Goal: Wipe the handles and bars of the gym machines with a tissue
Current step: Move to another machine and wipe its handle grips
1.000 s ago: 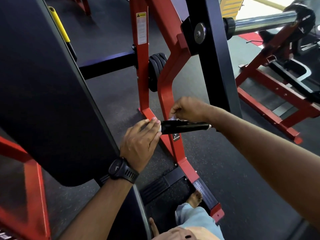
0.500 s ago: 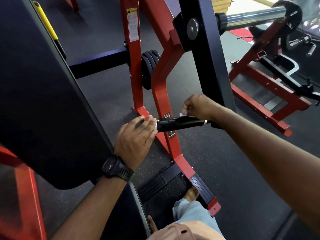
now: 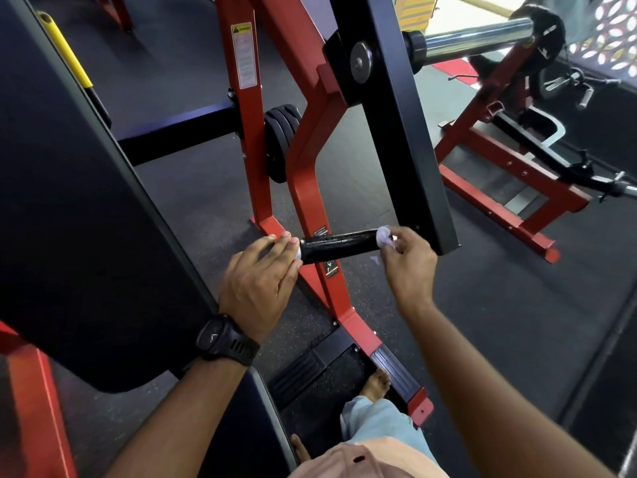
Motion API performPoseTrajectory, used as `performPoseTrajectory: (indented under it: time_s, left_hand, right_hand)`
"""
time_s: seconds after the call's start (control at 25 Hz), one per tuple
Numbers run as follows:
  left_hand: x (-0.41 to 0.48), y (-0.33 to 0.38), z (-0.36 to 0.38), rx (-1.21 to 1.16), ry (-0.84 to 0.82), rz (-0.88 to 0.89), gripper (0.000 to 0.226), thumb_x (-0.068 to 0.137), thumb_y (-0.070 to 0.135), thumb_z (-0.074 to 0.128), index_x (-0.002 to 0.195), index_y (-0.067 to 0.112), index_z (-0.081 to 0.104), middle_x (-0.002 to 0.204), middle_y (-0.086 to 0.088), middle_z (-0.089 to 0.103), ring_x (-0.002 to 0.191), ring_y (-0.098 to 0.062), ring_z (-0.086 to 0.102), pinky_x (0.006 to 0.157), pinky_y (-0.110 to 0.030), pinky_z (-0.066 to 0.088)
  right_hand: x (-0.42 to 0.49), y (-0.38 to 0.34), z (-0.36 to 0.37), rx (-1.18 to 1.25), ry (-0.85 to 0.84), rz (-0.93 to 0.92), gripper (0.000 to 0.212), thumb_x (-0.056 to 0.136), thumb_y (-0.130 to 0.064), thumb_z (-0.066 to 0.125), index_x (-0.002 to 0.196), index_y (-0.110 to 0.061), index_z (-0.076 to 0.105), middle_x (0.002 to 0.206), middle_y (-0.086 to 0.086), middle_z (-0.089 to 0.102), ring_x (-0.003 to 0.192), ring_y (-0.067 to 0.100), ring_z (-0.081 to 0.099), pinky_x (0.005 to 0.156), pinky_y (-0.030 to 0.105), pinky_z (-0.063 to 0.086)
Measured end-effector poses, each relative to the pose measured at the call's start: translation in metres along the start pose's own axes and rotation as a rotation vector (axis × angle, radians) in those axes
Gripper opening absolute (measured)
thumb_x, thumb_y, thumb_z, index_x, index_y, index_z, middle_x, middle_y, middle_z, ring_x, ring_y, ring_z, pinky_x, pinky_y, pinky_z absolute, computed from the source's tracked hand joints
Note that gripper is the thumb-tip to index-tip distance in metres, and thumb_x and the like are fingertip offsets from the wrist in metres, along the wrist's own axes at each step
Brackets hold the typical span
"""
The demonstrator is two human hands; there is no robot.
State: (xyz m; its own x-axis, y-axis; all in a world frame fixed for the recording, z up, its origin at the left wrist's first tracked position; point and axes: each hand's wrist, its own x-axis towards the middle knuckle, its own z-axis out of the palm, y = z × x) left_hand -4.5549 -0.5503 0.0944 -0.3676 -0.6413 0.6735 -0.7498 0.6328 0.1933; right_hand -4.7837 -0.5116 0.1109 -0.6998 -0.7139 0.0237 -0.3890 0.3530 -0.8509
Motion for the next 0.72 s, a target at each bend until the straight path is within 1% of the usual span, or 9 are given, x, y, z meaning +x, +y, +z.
performPoseTrajectory:
  time_s: [0.08,0.12,0.2,0.32,0.4,0.48,0.6,0.68,0.72]
  left_hand:
    - [0.000,-0.001,-0.001,0.001,-0.008,0.000,0.034,0.098,0.031,0.052,0.123,0.013,0.068,0.124,-0.001,0.068,0.117,-0.022,0.060,0.080,-0.040,0.050]
    - [0.000,-0.001,-0.001,0.002,-0.011,-0.003,0.034,0.098,0.031,0.053,0.123,0.014,0.067,0.124,0.000,0.068,0.117,-0.022,0.060,0.080,-0.040,0.050]
    - [-0.001,0.001,-0.001,0.005,-0.011,-0.013,0.034,0.098,0.031,0.053,0.123,0.014,0.068,0.124,0.000,0.068,0.117,-0.021,0.060,0.081,-0.041,0.050]
    - [0.000,0.002,-0.001,0.007,-0.016,-0.024,0.035,0.098,0.032,0.051,0.123,0.014,0.068,0.124,-0.001,0.068,0.116,-0.022,0.060,0.081,-0.041,0.050]
    - [0.001,0.002,-0.001,-0.004,-0.024,-0.033,0.036,0.098,0.032,0.050,0.123,0.014,0.068,0.124,-0.001,0.068,0.116,-0.022,0.060,0.082,-0.042,0.051]
    - [0.000,0.003,-0.002,-0.009,-0.029,-0.042,0.036,0.098,0.032,0.050,0.123,0.014,0.067,0.125,-0.001,0.068,0.117,-0.022,0.060,0.082,-0.042,0.052]
    - [0.000,0.003,-0.003,-0.008,-0.036,-0.036,0.036,0.098,0.032,0.050,0.124,0.013,0.067,0.125,-0.001,0.067,0.117,-0.023,0.061,0.082,-0.042,0.052]
    - [0.000,0.003,-0.002,-0.009,-0.036,-0.031,0.035,0.098,0.031,0.050,0.123,0.013,0.067,0.125,-0.001,0.067,0.117,-0.023,0.061,0.083,-0.042,0.051]
    - [0.000,0.002,-0.002,-0.008,-0.033,-0.029,0.035,0.098,0.031,0.050,0.123,0.014,0.068,0.125,-0.001,0.067,0.117,-0.022,0.061,0.083,-0.042,0.051]
  right_hand:
    - [-0.022,0.006,0.014,0.422,0.055,0.253,0.023,0.092,-0.011,0.067,0.112,-0.022,0.070,0.077,0.000,0.070,0.073,0.011,0.070,0.072,0.026,0.058]
    - [-0.029,0.006,0.019,0.604,0.064,0.354,0.025,0.092,-0.009,0.068,0.115,-0.018,0.068,0.082,0.003,0.072,0.079,0.014,0.073,0.077,0.028,0.059]
    - [-0.037,0.003,0.027,0.837,0.078,0.514,0.023,0.093,-0.006,0.067,0.116,-0.008,0.066,0.098,0.012,0.073,0.090,0.019,0.074,0.083,0.029,0.060]
    - [-0.036,-0.007,0.038,1.001,0.076,0.685,0.023,0.094,0.004,0.060,0.115,0.000,0.065,0.103,0.015,0.073,0.090,0.020,0.075,0.085,0.027,0.060]
    - [-0.037,-0.015,0.043,1.128,0.103,0.714,0.024,0.094,0.008,0.058,0.117,0.005,0.063,0.102,0.016,0.072,0.082,0.018,0.074,0.082,0.025,0.060]
    - [-0.040,-0.019,0.046,1.231,0.122,0.714,0.023,0.094,0.010,0.057,0.116,0.004,0.062,0.104,0.017,0.070,0.083,0.017,0.074,0.083,0.027,0.060]
    - [-0.031,-0.016,0.044,1.275,0.202,0.741,0.018,0.093,0.010,0.059,0.109,0.003,0.064,0.109,0.020,0.070,0.090,0.023,0.074,0.086,0.029,0.060]
    - [-0.026,-0.016,0.047,1.313,0.273,0.824,0.016,0.091,0.010,0.062,0.106,0.006,0.065,0.109,0.022,0.070,0.087,0.024,0.073,0.084,0.029,0.060]
    - [-0.028,-0.018,0.048,1.322,0.252,0.853,0.016,0.091,0.010,0.062,0.107,0.007,0.064,0.106,0.021,0.070,0.085,0.023,0.073,0.083,0.028,0.060]
